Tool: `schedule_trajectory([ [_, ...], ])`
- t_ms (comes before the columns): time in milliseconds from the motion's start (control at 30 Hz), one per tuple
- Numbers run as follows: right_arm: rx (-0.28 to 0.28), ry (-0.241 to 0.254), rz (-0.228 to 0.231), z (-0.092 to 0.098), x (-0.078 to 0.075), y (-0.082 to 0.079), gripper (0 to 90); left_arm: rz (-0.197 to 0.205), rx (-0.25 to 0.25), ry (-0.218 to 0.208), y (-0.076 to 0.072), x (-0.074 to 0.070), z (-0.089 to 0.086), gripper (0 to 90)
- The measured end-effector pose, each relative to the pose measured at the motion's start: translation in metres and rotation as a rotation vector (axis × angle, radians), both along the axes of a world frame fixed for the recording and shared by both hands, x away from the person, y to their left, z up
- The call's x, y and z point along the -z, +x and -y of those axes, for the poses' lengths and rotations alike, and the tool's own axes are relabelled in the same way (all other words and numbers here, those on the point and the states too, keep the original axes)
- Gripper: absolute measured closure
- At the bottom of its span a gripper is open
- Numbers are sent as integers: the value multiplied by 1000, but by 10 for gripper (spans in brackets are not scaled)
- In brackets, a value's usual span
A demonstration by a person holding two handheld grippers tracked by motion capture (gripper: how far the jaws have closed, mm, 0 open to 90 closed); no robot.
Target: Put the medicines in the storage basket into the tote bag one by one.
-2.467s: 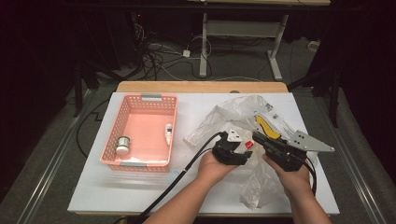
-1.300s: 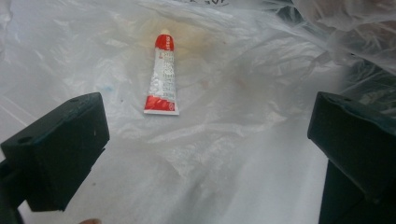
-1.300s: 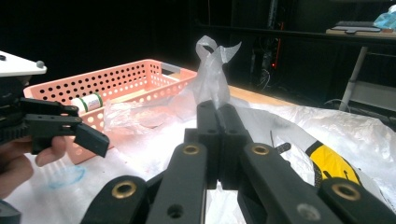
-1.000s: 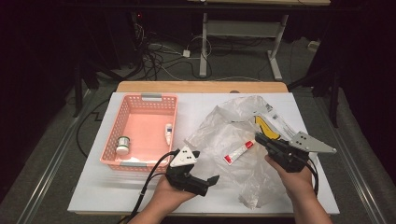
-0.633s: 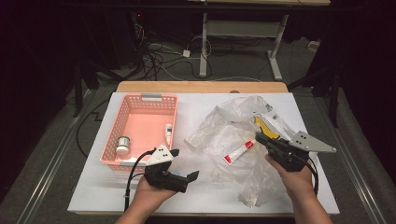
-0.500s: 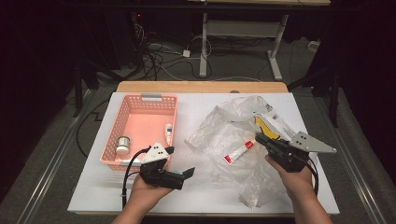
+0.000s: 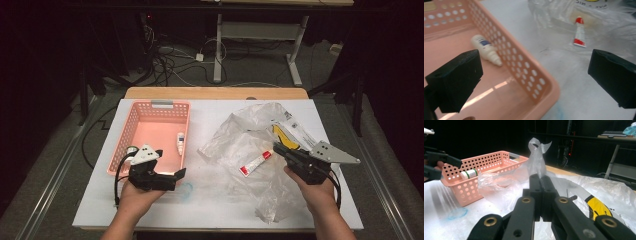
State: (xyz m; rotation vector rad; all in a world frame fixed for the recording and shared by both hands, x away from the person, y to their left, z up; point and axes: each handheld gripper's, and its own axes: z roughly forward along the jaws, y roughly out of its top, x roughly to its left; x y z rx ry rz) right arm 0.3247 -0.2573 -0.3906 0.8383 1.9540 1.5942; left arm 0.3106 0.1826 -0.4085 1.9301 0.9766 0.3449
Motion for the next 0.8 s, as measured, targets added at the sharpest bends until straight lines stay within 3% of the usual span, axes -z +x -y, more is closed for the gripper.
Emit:
schedule_trajectory([
  [100, 0, -2, 2, 0, 0, 0, 900, -10, -29, 0, 3, 0, -12, 0],
  [133, 0, -1, 1, 1, 0, 0, 900, -25, -34, -29, 5, 1, -18, 0],
  [167, 0, -1, 1, 1, 0, 0, 900, -25, -34, -29, 5, 1, -18, 0],
  [567, 2, -1, -6, 2, 3, 1, 900, -58, -101, 10, 13, 7, -40, 0],
  [800, 4, 2, -6, 2, 2, 1, 900, -48, -155, 12, 13, 6, -58, 2],
])
